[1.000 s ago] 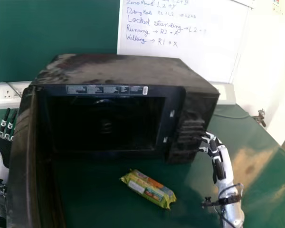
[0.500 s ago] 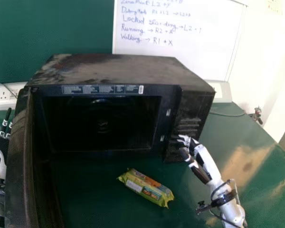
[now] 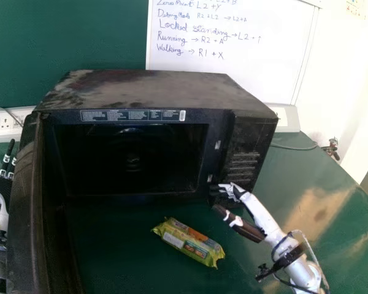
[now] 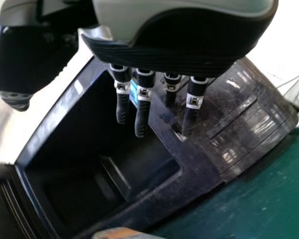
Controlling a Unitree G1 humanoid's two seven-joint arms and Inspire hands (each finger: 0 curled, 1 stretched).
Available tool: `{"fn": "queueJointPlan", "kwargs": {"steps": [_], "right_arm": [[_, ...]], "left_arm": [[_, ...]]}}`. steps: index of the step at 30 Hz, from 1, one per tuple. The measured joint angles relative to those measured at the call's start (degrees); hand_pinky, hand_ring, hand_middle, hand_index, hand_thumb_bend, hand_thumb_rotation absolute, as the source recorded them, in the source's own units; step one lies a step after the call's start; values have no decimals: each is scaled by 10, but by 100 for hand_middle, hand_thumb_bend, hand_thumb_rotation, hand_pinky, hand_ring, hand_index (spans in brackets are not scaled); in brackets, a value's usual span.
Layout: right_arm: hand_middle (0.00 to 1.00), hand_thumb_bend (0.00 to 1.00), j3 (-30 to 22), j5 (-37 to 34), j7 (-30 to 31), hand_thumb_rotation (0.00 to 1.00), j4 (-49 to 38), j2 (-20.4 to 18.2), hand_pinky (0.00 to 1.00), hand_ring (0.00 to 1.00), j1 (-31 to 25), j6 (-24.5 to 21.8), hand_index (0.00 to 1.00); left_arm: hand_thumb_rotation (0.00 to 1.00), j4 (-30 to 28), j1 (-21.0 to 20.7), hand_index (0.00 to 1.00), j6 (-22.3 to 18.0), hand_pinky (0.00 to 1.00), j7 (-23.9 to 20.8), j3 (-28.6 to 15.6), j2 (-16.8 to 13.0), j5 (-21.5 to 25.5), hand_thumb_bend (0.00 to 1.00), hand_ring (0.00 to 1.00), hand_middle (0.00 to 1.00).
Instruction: Put biscuit inside oven
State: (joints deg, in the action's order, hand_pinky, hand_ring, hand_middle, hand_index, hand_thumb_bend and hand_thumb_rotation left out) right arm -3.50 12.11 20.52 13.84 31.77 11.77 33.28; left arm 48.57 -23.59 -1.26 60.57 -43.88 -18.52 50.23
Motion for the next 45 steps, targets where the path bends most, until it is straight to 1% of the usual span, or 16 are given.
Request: {"fn": "queueJointPlan", "kwargs": {"steps": [3,6,10,16,17,18,20,23,28,29,31,34,36,38,40,45], "right_arm": [[80,94,1,11,-2,59,-22,4,77,78,-8,-17,86],[81,94,2,21,-3,58,-40,7,77,79,-17,-31,87],[82,94,4,29,-3,58,-60,14,77,80,-21,-47,87],[83,94,8,41,-3,54,-83,20,78,81,-28,-63,87],[84,94,9,42,-3,54,-87,21,78,81,-29,-67,87],[85,94,10,44,-3,54,-92,22,78,82,-32,-72,88],[85,95,13,53,1,56,-108,26,77,82,-38,-89,89],[87,97,18,65,18,57,-135,35,79,84,-42,-121,90],[89,98,29,67,61,52,-183,52,82,87,-46,-177,92],[89,98,31,67,69,51,-191,54,82,87,-48,-186,92],[89,97,35,67,81,49,-202,61,84,87,-50,-199,92],[89,97,37,67,96,46,-220,67,85,87,-52,-221,92],[89,97,40,68,103,47,-229,71,85,87,-52,-229,92],[88,97,42,71,111,46,-239,74,85,86,-53,-236,91],[88,96,45,77,118,47,-248,78,88,87,-53,-244,91],[87,96,59,107,141,48,-276,97,91,87,-53,-276,91]], "left_arm": [[71,0,0,88,2,0,0,0,0,0,12,12,38],[74,-1,0,89,3,0,0,0,0,0,11,11,36],[74,-1,1,90,3,0,0,0,0,0,11,11,36],[72,-3,1,88,4,0,0,0,1,0,12,12,37],[73,-2,1,89,5,0,0,0,1,0,12,13,38],[73,-2,0,89,5,0,0,0,1,0,12,13,38],[70,-1,0,88,6,0,1,0,0,1,12,13,38],[69,-1,1,89,2,0,1,0,1,1,12,14,37],[68,0,0,88,4,0,1,0,0,1,12,14,39],[70,0,0,88,5,0,1,0,0,1,12,13,39],[78,0,0,89,5,0,2,0,0,1,11,14,39],[79,0,0,89,3,0,4,0,0,1,11,12,38],[76,0,0,88,2,0,4,0,1,1,11,12,37],[74,-2,0,89,2,0,4,0,2,1,12,11,37],[71,-3,0,89,1,0,4,0,3,1,12,12,37],[70,0,0,87,-2,0,4,0,1,1,12,12,38]]}}
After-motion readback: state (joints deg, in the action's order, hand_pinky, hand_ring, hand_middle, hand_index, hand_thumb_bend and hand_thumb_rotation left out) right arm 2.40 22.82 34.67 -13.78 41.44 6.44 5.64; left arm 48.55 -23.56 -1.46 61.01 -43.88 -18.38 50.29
